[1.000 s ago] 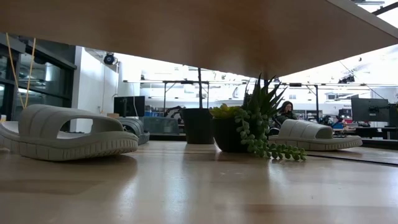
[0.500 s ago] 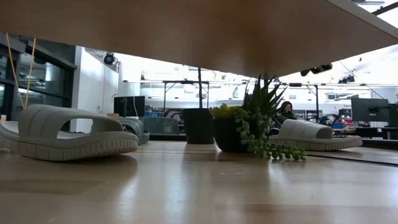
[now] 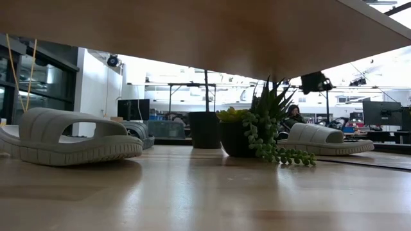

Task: Pick and place slides into the shelf
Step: Put the right gray slipper on the shelf

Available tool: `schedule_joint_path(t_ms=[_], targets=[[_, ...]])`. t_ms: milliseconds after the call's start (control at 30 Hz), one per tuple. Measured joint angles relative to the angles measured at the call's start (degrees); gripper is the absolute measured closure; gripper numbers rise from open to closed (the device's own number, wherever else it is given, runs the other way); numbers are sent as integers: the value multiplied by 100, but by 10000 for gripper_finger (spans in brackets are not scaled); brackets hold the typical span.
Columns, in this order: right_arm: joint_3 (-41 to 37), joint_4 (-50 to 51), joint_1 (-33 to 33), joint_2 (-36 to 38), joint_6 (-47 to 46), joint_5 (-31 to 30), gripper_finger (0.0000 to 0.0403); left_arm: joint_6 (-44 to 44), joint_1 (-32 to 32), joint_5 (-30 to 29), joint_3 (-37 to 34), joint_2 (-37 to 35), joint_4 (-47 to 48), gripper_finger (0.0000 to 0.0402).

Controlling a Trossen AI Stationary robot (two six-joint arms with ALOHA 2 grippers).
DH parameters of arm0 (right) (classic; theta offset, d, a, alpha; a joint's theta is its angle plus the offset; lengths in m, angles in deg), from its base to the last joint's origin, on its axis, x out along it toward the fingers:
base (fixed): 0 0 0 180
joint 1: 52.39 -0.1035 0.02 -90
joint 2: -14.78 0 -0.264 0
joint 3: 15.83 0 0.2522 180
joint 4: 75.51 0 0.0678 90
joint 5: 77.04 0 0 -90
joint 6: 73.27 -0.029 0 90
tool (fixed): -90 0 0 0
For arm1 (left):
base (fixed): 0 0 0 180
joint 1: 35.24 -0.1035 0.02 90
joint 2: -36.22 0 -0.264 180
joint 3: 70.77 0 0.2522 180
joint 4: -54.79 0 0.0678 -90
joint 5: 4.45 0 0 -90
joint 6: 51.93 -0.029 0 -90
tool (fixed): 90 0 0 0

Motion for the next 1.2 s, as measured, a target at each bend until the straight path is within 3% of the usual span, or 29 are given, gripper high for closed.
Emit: schedule_joint_path(t_ms=[333, 500, 767, 1200], targets=[[-9, -238, -3, -79, 316, -46, 297, 0, 1, 0, 0, 0, 37, 401], [-157, -370, -100, -210, 1065, -34, 295, 0, 2, 0, 0, 0, 117, 401], [-204, -467, -211, -240, 1300, -45, 295, 2, 0, 0, 0, 0, 216, 401], [-1415, -1042, -235, -243, 615, -72, 295, 3, 2, 0, -2, 0, 301, 401]])
